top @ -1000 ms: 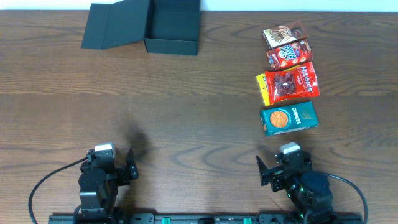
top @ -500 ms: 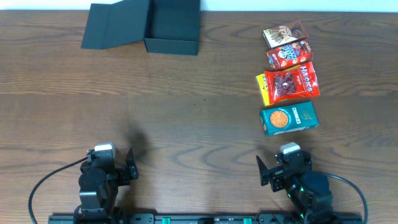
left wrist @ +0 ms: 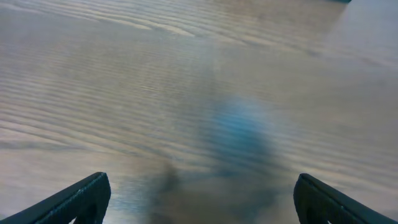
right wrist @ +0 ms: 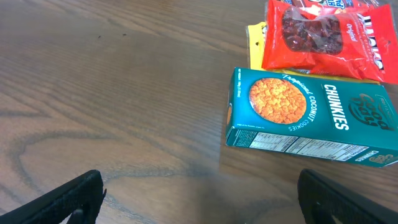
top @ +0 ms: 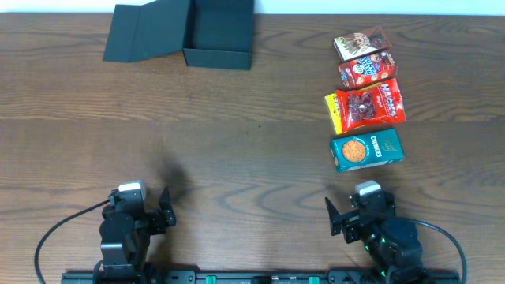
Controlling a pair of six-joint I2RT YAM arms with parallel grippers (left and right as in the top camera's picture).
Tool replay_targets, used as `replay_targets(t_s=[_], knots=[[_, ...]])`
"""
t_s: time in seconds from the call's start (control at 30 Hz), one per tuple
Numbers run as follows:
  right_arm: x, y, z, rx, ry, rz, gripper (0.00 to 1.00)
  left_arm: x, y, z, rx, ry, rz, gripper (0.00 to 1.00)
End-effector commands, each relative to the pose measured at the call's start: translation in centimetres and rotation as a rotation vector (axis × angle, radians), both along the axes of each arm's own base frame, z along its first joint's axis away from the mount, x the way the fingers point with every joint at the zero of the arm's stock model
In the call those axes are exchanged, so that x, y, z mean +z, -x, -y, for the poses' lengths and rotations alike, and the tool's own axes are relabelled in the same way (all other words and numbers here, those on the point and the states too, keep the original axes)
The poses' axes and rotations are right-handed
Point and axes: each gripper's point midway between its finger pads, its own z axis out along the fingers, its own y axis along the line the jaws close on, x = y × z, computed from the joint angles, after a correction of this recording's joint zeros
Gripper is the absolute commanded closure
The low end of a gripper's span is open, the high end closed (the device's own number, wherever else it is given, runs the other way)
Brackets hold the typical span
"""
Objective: Pack container
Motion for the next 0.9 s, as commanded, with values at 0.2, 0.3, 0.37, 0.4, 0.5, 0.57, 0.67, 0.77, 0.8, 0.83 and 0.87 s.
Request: replay_targets(t_s=[0.2, 0.3, 0.37, 0.4, 0.5, 0.57, 0.67, 0.77, 0.8, 0.83, 0.87], knots=[[-0.3, 0.0, 0.0, 0.009, 0.014, 0.002, 0.01, 0.2, 0.1, 2.7, 0.226, 0.646, -0.029, 0.05], [-0.3, 0.0, 0.0, 0.009, 0.014, 0.002, 0.01, 0.2, 0.0, 2.5, 0.234, 0.64, -0.024, 0.05], [-0.3, 0.0, 0.0, 0.009, 0.014, 0.002, 0.01, 0.3, 0.0, 2.5, 0.247, 0.672, -0.023, 0.05], [-0.3, 0.0, 0.0, 0.009, 0.014, 0.002, 0.01, 0.3, 0.0, 2.6, 0.263, 0.698, -0.024, 0.05], [-0.3, 0.0, 0.0, 0.009, 0.014, 0.002, 0.01, 2.2, -0.9, 3.5, 0.21, 0.777, 0.033, 0.05], [-0.3, 0.0, 0.0, 0.009, 0.014, 0.002, 0.01, 4.8, -1.9, 4.3, 0.109, 0.774, 0.127, 0.05], [-0.3, 0.0, 0.0, 0.009, 0.014, 0.002, 0.01, 8.7, -3.1, 4.4, 0.036, 0.779, 0.277, 0.04], [-0.3, 0.0, 0.0, 0.009, 0.014, 0.002, 0.01, 10.5, -4.2, 4.4, 0.021, 0.803, 0.337, 0.04], [-0.3, 0.0, 0.0, 0.009, 0.014, 0.002, 0.01, 10.6, -4.7, 4.4, 0.024, 0.816, 0.339, 0.04], [-0.3, 0.0, 0.0, 0.009, 0.014, 0.002, 0.01, 10.7, -5.3, 4.4, 0.032, 0.83, 0.33, 0.04], [-0.3, 0.0, 0.0, 0.009, 0.014, 0.002, 0.01, 10.4, -5.9, 4.4, 0.046, 0.837, 0.304, 0.04]])
